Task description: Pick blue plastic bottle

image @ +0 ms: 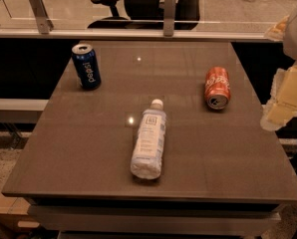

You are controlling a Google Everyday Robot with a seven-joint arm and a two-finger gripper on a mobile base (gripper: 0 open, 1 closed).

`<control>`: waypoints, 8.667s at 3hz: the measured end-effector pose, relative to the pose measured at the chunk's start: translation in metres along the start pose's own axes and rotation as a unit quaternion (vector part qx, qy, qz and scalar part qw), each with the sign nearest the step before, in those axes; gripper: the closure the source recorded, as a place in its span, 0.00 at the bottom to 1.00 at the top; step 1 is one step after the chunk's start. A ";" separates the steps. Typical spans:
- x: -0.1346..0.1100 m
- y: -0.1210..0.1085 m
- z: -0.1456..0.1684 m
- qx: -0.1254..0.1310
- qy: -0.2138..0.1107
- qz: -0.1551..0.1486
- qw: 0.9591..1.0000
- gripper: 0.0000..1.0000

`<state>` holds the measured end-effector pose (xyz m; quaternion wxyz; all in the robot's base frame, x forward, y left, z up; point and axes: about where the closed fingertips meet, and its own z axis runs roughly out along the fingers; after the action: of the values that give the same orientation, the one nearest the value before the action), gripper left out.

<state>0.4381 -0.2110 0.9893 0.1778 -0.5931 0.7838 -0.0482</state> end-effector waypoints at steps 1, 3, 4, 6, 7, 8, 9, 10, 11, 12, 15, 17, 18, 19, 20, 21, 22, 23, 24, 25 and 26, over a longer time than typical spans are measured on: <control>-0.005 0.001 -0.006 0.009 -0.009 0.031 0.999 0.00; -0.024 0.015 -0.019 0.006 -0.053 0.139 0.989 0.00; -0.032 0.015 -0.021 -0.010 -0.070 0.222 0.972 0.00; -0.034 0.016 -0.025 -0.009 -0.072 0.266 0.961 0.00; -0.032 0.012 -0.031 0.005 -0.057 0.291 0.955 0.00; -0.040 0.011 -0.029 0.013 -0.028 0.342 0.939 0.00; -0.052 0.014 -0.023 0.014 -0.018 0.401 0.916 0.00; -0.068 0.017 -0.014 0.013 -0.004 0.444 0.896 0.00; -0.079 0.020 0.006 0.008 0.019 0.485 0.874 0.00; -0.079 0.021 0.023 0.016 0.037 0.536 0.843 0.00; -0.115 0.040 0.061 -0.002 0.052 0.573 0.818 0.00; -0.131 0.050 0.110 -0.049 0.075 0.569 0.818 0.00; -0.127 0.061 0.128 -0.062 0.100 0.594 0.796 0.00; -0.124 0.069 0.142 -0.066 0.114 0.625 0.770 0.00; -0.125 0.076 0.153 -0.069 0.120 0.646 0.750 0.00; -0.137 0.086 0.162 -0.076 0.123 0.644 0.751 0.00; -0.150 0.095 0.166 -0.082 0.118 0.628 0.765 0.00; -0.159 0.102 0.167 -0.096 0.097 0.615 0.777 0.00; -0.162 0.107 0.164 -0.108 0.069 0.602 0.788 0.17; -0.161 0.106 0.161 -0.115 0.050 0.595 0.794 0.41; -0.160 0.104 0.159 -0.121 0.045 0.587 0.799 0.64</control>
Offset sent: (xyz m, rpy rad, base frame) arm -0.0128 0.0206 0.0156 0.1900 -0.0117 -0.2505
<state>0.4341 -0.0076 0.8471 0.0638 -0.0333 0.9884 0.1341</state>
